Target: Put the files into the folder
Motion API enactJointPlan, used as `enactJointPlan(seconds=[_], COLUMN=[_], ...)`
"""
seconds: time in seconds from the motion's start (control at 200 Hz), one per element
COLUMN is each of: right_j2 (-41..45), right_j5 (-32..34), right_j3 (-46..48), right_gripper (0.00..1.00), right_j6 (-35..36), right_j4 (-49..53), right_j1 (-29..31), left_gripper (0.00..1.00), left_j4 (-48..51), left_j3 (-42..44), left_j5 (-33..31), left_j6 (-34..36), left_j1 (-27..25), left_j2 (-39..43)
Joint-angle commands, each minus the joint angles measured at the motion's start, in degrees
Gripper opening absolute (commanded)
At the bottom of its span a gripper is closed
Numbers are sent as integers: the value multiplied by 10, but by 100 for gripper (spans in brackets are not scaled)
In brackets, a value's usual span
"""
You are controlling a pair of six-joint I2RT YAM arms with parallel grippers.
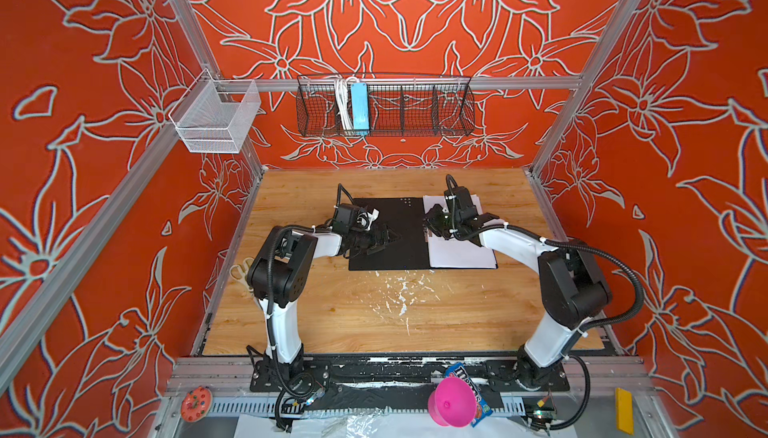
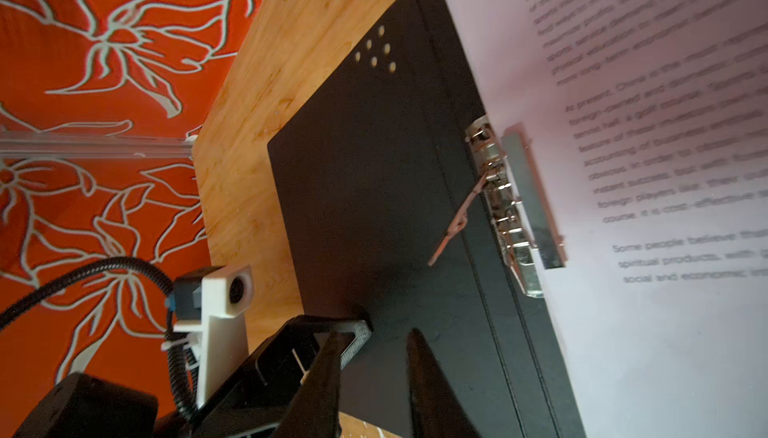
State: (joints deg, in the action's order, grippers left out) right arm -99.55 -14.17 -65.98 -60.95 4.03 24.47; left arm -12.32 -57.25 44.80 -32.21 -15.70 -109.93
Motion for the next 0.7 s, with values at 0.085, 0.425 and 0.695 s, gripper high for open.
enactJointPlan(seconds=[0.085,0.425,0.695], right_j2=[-20,-59,-78], right_j5=[53,60,52], right_j3=[-35,-70,-79], right_gripper=[27,23,22], right_j6=[-13,-13,-19], right_j4=[55,82,80], right_j1=[0,1,0], left_gripper=[97,98,97], left_j4=[48,34,28], left_j3=[-1,3,4], left_j5=[-42,-27,-22], left_j6=[39,35,34], left_j1=[-1,-2,-2], left_j2=[24,24,22])
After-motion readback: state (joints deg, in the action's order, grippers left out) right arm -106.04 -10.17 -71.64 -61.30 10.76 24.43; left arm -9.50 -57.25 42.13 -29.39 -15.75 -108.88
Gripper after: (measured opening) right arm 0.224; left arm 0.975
